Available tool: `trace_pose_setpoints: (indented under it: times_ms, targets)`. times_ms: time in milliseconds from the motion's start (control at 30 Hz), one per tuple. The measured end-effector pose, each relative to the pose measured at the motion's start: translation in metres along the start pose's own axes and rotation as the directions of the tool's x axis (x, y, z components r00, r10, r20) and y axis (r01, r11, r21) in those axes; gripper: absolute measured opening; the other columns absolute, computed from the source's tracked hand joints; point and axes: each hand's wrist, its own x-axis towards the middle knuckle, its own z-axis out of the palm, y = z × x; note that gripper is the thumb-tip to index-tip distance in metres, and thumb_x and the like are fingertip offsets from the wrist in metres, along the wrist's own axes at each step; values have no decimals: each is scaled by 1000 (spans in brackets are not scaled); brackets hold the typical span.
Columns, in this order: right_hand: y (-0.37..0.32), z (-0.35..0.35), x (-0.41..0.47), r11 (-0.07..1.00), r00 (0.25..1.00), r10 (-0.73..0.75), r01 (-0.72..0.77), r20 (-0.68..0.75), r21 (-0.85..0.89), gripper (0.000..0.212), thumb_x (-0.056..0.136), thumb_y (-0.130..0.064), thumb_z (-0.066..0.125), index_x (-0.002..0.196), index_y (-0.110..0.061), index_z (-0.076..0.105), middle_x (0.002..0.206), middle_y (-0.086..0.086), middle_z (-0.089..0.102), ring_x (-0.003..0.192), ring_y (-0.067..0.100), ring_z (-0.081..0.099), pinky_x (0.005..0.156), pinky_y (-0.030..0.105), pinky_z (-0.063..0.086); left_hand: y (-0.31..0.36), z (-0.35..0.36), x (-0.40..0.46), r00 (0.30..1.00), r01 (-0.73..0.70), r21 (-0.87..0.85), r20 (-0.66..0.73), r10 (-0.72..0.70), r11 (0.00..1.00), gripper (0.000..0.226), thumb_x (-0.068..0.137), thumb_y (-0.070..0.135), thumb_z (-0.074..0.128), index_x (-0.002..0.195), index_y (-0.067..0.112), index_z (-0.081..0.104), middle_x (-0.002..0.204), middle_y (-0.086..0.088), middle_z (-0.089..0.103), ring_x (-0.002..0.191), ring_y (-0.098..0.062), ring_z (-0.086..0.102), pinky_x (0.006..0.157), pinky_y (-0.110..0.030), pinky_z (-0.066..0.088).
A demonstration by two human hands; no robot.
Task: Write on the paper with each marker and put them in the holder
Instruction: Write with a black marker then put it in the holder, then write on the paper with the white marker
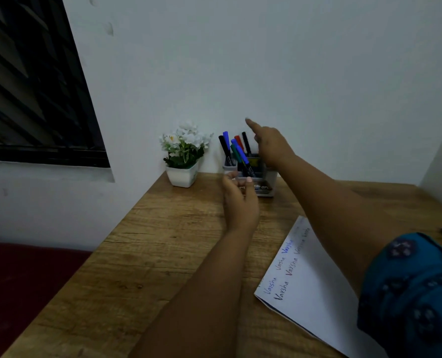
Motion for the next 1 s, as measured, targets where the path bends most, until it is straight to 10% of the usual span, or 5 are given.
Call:
trace_pose_setpoints:
  times_ms: [267, 500, 633, 800, 1000]
  targets:
    - [16, -60, -89, 992, 997, 31, -22, -67, 126, 20, 93, -6, 57, 107, -4, 71, 104, 17, 66, 97, 30, 61, 84, 32, 45, 21, 12, -18, 952, -242, 217, 241, 188, 946, 17, 97, 31, 51, 102, 15, 53, 107, -2, 55, 101, -21, 55, 82, -36, 49]
    - [68, -96, -218, 972, 973, 233, -233, 3, -17, 29, 88, -3, 50, 108, -12, 71, 108, 14, 61, 102, 30, 57, 83, 33, 44, 42, 26, -59, 784, -497, 366, 578, 227, 787, 19, 97, 19, 46, 93, 10, 61, 101, -6, 58, 109, -27, 46, 90, -32, 35]
    - [110, -107, -264, 723, 771, 634, -619, -61, -306, 39, 94, -12, 47, 133, -18, 51, 140, 12, 44, 130, 32, 38, 106, 43, 32, 47, 35, -89, 683, -554, 245, 681, 266, 796, 30, 92, 13, 53, 121, 16, 58, 123, 1, 61, 121, -19, 45, 101, -30, 36]
    - [142, -111, -284, 497, 531, 839, -837, -117, -230, 34, 100, -13, 35, 127, -8, 55, 139, 17, 48, 132, 33, 40, 106, 46, 35, 47, 42, -97, 698, -534, 258, 672, 247, 805, 34, 92, 30, 60, 123, 20, 55, 118, 6, 62, 121, -16, 46, 97, -29, 35]
    - [119, -99, -268, 750, 756, 654, -651, -12, -115, 27, 97, -12, 51, 124, -10, 55, 120, 13, 59, 99, 28, 59, 80, 37, 50, 42, 34, -86, 708, -530, 279, 665, 236, 801, 32, 93, 22, 58, 124, 20, 56, 118, 3, 62, 116, -18, 53, 95, -33, 44]
